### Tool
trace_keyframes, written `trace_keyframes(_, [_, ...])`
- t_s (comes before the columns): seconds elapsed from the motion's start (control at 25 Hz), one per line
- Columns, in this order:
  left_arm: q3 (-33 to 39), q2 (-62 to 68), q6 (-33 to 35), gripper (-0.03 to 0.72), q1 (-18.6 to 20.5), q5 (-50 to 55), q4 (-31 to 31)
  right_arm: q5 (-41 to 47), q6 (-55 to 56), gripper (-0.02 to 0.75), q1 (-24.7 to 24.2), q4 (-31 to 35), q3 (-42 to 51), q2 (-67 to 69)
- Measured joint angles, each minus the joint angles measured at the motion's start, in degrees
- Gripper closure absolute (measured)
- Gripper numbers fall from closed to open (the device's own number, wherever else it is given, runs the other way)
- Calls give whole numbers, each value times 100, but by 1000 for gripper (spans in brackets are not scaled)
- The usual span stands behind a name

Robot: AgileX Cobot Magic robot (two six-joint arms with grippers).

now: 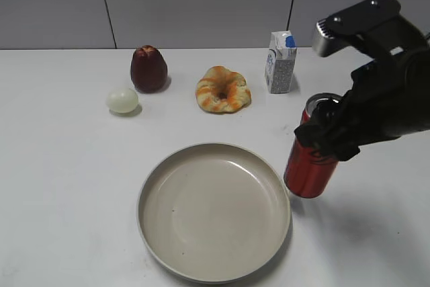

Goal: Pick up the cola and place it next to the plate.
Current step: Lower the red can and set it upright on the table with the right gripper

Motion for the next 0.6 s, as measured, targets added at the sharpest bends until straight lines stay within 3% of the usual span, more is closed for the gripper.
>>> trace_keyframes(0.24, [0,0,0,456,0,0,0,-640,44,225,0,-19,279,153])
trace_keyframes(0.6, [0,0,0,461,0,0,0,-439,58,225,0,-113,279,158])
